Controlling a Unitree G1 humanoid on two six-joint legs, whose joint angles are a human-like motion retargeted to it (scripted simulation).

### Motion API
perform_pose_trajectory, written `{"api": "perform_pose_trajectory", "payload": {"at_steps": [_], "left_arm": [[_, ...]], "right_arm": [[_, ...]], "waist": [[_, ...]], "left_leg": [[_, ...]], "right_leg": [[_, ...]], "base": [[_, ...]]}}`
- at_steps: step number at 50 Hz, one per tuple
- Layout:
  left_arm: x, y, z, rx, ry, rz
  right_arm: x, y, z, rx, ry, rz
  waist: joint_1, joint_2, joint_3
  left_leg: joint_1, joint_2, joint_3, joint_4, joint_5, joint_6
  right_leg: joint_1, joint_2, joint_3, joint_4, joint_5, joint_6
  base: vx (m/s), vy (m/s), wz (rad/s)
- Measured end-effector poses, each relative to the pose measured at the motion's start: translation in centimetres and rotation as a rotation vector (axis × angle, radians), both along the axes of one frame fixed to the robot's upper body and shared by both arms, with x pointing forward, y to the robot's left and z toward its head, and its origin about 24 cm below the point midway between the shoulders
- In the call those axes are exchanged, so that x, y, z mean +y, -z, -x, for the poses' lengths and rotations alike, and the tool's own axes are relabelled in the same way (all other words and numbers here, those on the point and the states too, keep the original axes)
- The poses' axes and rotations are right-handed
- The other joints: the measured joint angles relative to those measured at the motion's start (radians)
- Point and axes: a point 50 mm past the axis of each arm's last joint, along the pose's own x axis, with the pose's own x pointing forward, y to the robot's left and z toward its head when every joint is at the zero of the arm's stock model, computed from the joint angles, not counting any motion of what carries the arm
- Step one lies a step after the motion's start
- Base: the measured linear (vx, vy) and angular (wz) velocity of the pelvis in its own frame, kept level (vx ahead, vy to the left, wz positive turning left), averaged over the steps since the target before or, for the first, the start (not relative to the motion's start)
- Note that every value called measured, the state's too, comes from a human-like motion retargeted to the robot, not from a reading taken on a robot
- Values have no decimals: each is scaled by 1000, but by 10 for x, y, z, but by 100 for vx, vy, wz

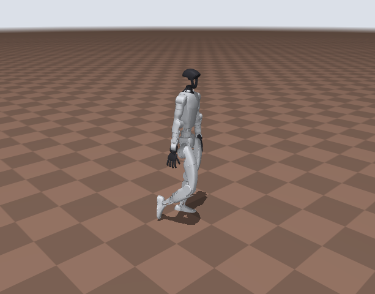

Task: In place motions

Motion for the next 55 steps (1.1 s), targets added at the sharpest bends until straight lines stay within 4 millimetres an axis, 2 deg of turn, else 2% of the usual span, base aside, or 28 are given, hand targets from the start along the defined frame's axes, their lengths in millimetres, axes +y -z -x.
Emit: {"api": "perform_pose_trajectory", "payload": {"at_steps": [3,5,6,8,10,11,12,15,17,20,22,23,25,27,30,32,35,37,38,41,42,43,44,45,47,50,55], "left_arm": [[-23,-7,-59,-180,-35,120],[-33,-18,-100,-278,-73,202],[-35,-28,-125,-328,-90,235],[-37,-50,-170,-430,-118,289],[-36,-75,-206,-535,-150,337],[-35,-88,-223,-597,-175,364],[-34,-102,-238,-657,-197,394],[-38,-143,-278,-808,-247,515],[-43,-166,-296,-881,-269,608],[-52,-190,-312,-963,-263,708],[-53,-195,-314,-988,-239,709],[-53,-194,-313,-991,-226,696],[-54,-180,-305,-949,-207,666],[-49,-165,-294,-904,-179,615],[-46,-125,-261,-754,-176,548],[-43,-98,-233,-630,-168,499],[-37,-69,-196,-470,-151,437],[-29,-52,-169,-390,-140,376],[-29,-44,-155,-351,-142,360],[-32,-22,-110,-219,-156,323],[-32,-16,-95,-177,-165,309],[-31,-11,-78,-136,-174,288],[-31,-8,-66,-103,-179,273],[-30,-5,-57,-75,-183,261],[-26,-2,-41,-28,-177,226],[-21,0,-24,0,-163,174],[-15,3,-6,13,-187,136]], "right_arm": [[-1,-4,59,225,33,-45],[2,-12,95,388,55,-118],[2,-15,107,455,56,-163],[2,-24,129,573,65,-252],[2,-33,152,669,84,-328],[2,-37,160,692,97,-341],[1,-40,166,709,118,-348],[-1,-45,176,714,246,-309],[-1,-44,175,680,348,-263],[1,-38,163,586,483,-220],[3,-31,148,513,533,-219],[5,-27,137,471,544,-221],[9,-21,126,413,537,-231],[8,-11,95,303,476,-239],[10,-5,73,217,381,-221],[5,-3,61,173,316,-179],[-7,-3,41,118,220,-106],[-8,-2,21,99,135,-60],[-8,-2,19,94,119,-49],[-8,-2,25,110,120,-35],[-6,-2,29,120,130,-39],[-3,-1,36,133,145,-48],[-2,-2,39,142,159,-55],[-2,-2,42,148,172,-61],[0,-2,49,167,202,-82],[4,-3,56,186,229,-116],[4,-2,51,178,229,-116]], "waist": [[-96,4,36],[-170,22,70],[-202,43,95],[-271,104,136],[-347,196,162],[-335,258,155],[-328,304,155],[-352,336,204],[-367,354,221],[-372,371,211],[-367,368,188],[-364,367,175],[-364,370,134],[-351,359,113],[-341,353,52],[-370,302,32],[-400,190,5],[-342,139,1],[-318,121,-10],[-233,85,-48],[-203,90,-64],[-161,126,-86],[-132,138,-102],[-110,137,-114],[-77,124,-127],[-29,115,-152],[-31,114,-172]], "left_leg": [[14,-5,-51,18,-13,9],[21,31,-90,31,-16,5],[18,62,-99,45,-16,7],[-7,137,-128,76,-11,18],[-71,230,-173,103,18,36],[-124,293,-149,94,42,37],[-162,341,-131,95,54,37],[-177,393,-119,145,30,33],[-181,424,-104,159,19,27],[-192,441,-73,157,16,25],[-198,429,-54,141,25,25],[-202,423,-43,131,30,26],[-205,416,-40,96,49,21],[-212,399,-10,87,53,23],[-208,387,3,38,75,16],[-171,317,-13,37,61,21],[-112,172,-22,59,23,34],[-65,130,39,52,-3,31],[-57,107,53,44,-5,33],[-52,64,103,3,7,36],[-62,71,118,-15,17,33],[-82,116,140,-42,34,26],[-96,130,156,-52,38,22],[-106,127,169,-54,36,19],[-104,114,180,-57,27,8],[-107,112,202,-77,25,-16],[-133,128,222,-103,44,-60]], "right_leg": [[-108,109,153,313,0,-10],[-204,133,128,479,0,-12],[-267,111,82,535,0,-5],[-422,88,-4,598,0,44],[-630,142,-66,555,0,134],[-764,169,-114,495,-15,110],[-875,185,-155,453,-63,88],[-1027,175,-237,424,-392,36],[-1067,174,-277,389,-544,25],[-1056,159,-309,330,-626,39],[-1007,157,-300,290,-569,61],[-972,156,-292,269,-520,72],[-874,142,-298,226,-410,78],[-790,160,-253,175,-262,87],[-621,212,-204,54,-55,80],[-465,199,-152,10,0,79],[-258,138,-61,-14,0,100],[-141,181,21,-94,0,176],[-91,186,40,-151,0,220],[42,188,41,-396,0,301],[92,199,10,-535,0,313],[160,248,-39,-769,0,315],[208,261,-101,-930,-61,316],[247,257,-169,-1055,-153,316],[272,251,-198,-1146,-329,310],[258,250,-220,-1197,-467,307],[187,264,-103,-1154,-440,373]], "base": [[31,15,113],[-6,14,87],[-25,20,58],[-44,39,39],[-60,59,-18],[-51,53,-154],[-30,34,-182],[-6,9,-54],[0,0,0],[1,6,-18],[-3,7,-20],[0,0,0],[0,0,0],[-1,2,-41],[7,-8,-2],[21,-16,95],[26,-20,53],[19,-17,-108],[9,-14,-114],[-1,-8,-102],[-12,-7,-118],[-11,-11,-129],[-6,-14,-118],[1,-19,-74],[5,-25,-48],[1,-23,-56],[-2,-28,-14]]}}
